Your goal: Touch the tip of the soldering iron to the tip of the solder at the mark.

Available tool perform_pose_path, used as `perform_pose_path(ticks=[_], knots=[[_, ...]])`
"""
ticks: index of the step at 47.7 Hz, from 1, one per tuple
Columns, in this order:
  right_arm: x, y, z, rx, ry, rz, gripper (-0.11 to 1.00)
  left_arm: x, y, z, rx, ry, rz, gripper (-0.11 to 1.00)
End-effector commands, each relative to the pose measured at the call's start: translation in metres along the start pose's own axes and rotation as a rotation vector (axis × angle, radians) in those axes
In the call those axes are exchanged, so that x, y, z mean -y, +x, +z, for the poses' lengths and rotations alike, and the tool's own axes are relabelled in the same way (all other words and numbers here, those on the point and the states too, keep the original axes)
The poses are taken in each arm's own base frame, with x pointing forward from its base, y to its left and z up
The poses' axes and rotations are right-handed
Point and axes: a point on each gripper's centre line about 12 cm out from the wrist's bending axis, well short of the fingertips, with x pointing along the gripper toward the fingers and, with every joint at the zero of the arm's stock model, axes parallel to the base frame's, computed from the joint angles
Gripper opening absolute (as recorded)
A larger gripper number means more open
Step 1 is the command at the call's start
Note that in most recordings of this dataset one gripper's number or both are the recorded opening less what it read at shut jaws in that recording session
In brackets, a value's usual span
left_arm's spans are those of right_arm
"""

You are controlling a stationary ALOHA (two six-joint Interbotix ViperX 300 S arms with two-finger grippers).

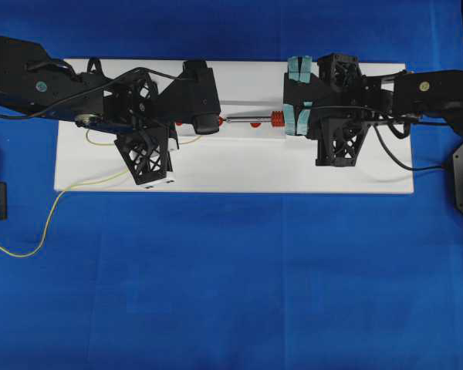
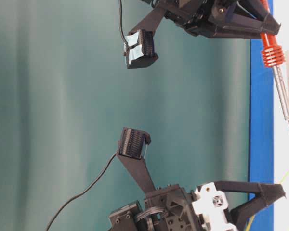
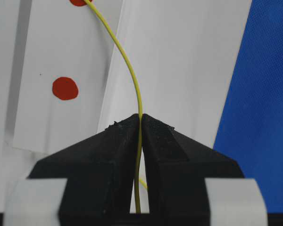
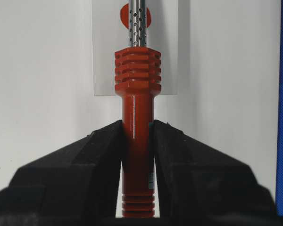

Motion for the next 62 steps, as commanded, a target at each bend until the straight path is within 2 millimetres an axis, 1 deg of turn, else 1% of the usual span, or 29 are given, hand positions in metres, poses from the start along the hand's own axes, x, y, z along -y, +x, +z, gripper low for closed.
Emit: perform_pose_path(ticks=[1, 11, 17, 20, 25, 34, 39, 45, 52, 57, 62], knots=[[0.000, -0.006, 0.012, 0.041, 0.001, 0.001, 0.07, 0.002, -0.021, 0.012, 0.055, 0.001, -0.006, 0.02], [0.000, -0.006, 0.012, 0.041, 0.001, 0.001, 0.07, 0.002, -0.051, 0.010, 0.073, 0.002, -0.008, 0.02], [0.000, -0.006, 0.012, 0.041, 0.001, 0.001, 0.07, 0.004, -0.070, 0.008, 0.119, 0.005, -0.017, 0.02], [0.000, -0.006, 0.012, 0.041, 0.001, 0.001, 0.07, 0.004, -0.075, 0.007, 0.135, 0.000, -0.019, 0.02], [0.000, -0.006, 0.012, 0.043, 0.001, 0.001, 0.07, 0.003, -0.075, 0.003, 0.131, -0.003, -0.019, 0.02], [0.000, -0.008, 0.015, 0.054, -0.001, 0.000, 0.07, 0.003, -0.075, 0.003, 0.132, -0.002, -0.018, 0.02], [0.002, -0.019, 0.018, 0.081, 0.001, -0.004, 0.07, 0.003, -0.076, 0.003, 0.135, -0.002, -0.018, 0.02], [0.004, -0.039, 0.019, 0.124, 0.001, -0.012, 0.07, 0.003, -0.076, 0.003, 0.135, -0.002, -0.018, 0.02], [0.009, -0.063, 0.009, 0.171, 0.010, -0.024, 0.07, 0.003, -0.075, 0.003, 0.134, -0.002, -0.018, 0.02], [0.009, -0.072, 0.001, 0.189, 0.015, -0.025, 0.07, 0.003, -0.075, 0.003, 0.134, -0.002, -0.018, 0.02], [0.009, -0.074, -0.003, 0.190, 0.020, -0.026, 0.07, 0.003, -0.075, 0.004, 0.138, -0.003, -0.020, 0.02]])
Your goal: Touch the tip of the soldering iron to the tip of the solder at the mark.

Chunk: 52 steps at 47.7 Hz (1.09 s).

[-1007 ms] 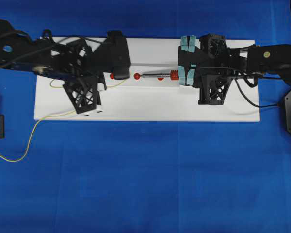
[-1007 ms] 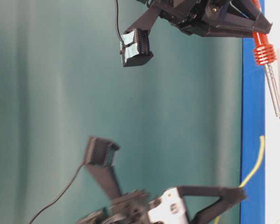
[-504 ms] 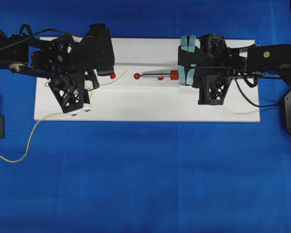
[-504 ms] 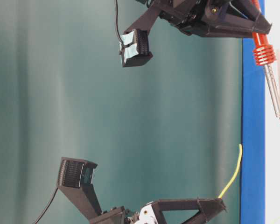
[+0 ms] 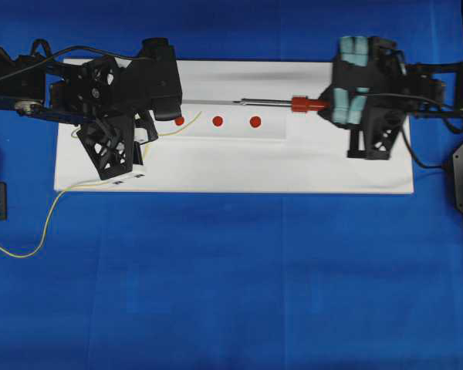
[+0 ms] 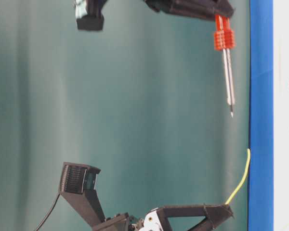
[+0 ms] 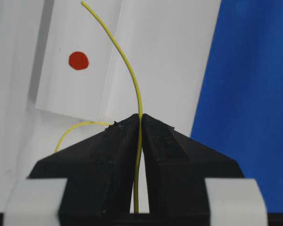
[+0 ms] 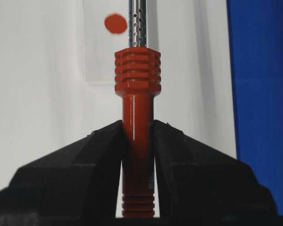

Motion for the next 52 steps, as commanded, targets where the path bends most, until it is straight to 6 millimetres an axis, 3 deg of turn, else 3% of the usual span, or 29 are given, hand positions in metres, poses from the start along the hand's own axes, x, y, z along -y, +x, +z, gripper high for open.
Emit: perform_pose_path(ticks=[1, 15, 29, 40, 52], knots=[[0.001, -0.008, 0.006, 0.035, 0.003, -0.003, 0.07, 0.001, -0.010, 0.008, 0.044, 0.003, -0.006, 0.02], [0.007, -0.021, -0.002, 0.061, 0.022, -0.019, 0.07, 0.009, -0.002, 0.034, 0.115, 0.025, -0.022, 0.02], [0.009, -0.033, -0.010, 0.088, 0.028, -0.025, 0.07, 0.015, 0.048, 0.064, 0.068, 0.065, -0.016, 0.02], [0.009, -0.032, -0.016, 0.071, 0.027, -0.027, 0.07, 0.015, 0.076, 0.066, 0.010, 0.068, -0.008, 0.02], [0.009, -0.032, -0.017, 0.068, 0.027, -0.027, 0.07, 0.012, 0.083, 0.060, -0.014, 0.054, -0.003, 0.02]])
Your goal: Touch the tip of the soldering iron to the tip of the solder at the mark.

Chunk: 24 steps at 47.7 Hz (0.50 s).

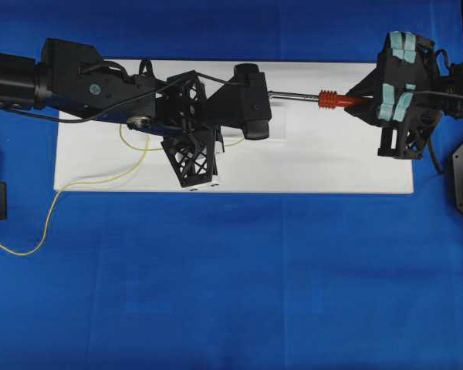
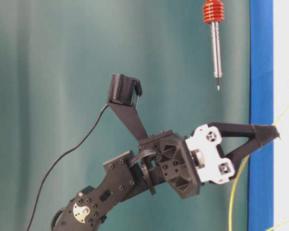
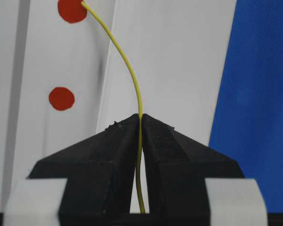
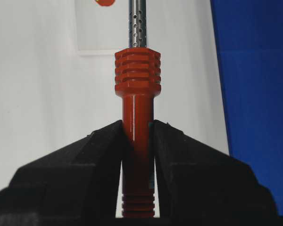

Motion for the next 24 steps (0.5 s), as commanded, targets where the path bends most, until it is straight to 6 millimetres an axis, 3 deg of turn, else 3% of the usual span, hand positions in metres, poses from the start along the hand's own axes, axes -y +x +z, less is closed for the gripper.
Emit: perform_pose_path(ticks=[1, 24], knots=[[0.0014, -0.0033, 0.0050, 0.021, 0.001, -0.004, 0.07, -0.0009, -0.0094, 0.0090, 0.035, -0.002, 0.001, 0.02], [0.0008, -0.0015, -0.0011, 0.006, 0.005, -0.002, 0.07, -0.0053, -0.0098, 0.0051, 0.008, -0.010, 0.008, 0.02]])
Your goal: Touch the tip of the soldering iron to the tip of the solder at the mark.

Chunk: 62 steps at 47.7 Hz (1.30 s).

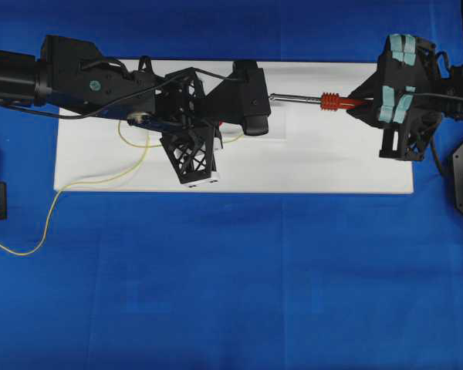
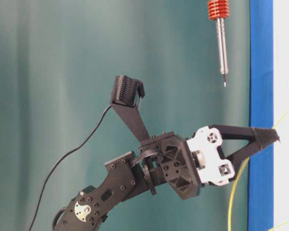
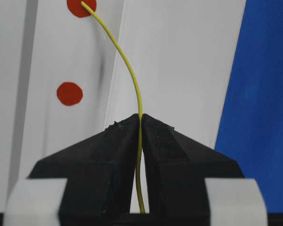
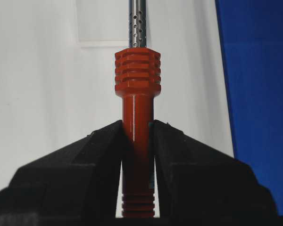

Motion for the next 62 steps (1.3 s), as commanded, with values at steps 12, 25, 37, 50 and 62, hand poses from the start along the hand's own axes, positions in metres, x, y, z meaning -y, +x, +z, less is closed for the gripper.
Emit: perform_pose_path(ticks=[12, 25, 37, 50, 62], knots=[[0.001, 0.001, 0.003, 0.003, 0.007, -0.001, 0.07, 0.000, -0.010, 0.007, 0.026, 0.001, 0.000, 0.02], [-0.003, 0.020, -0.003, -0.069, 0.004, 0.009, 0.07, 0.000, -0.010, 0.007, 0.026, 0.003, 0.001, 0.02], [-0.010, 0.039, -0.008, -0.138, -0.018, 0.025, 0.07, 0.000, -0.010, 0.007, 0.026, 0.004, 0.000, 0.02], [-0.011, 0.046, -0.007, -0.156, -0.022, 0.028, 0.07, 0.000, -0.010, 0.007, 0.026, 0.003, 0.000, 0.02], [-0.011, 0.046, -0.006, -0.145, -0.022, 0.029, 0.07, 0.000, -0.010, 0.007, 0.026, 0.004, 0.000, 0.02]])
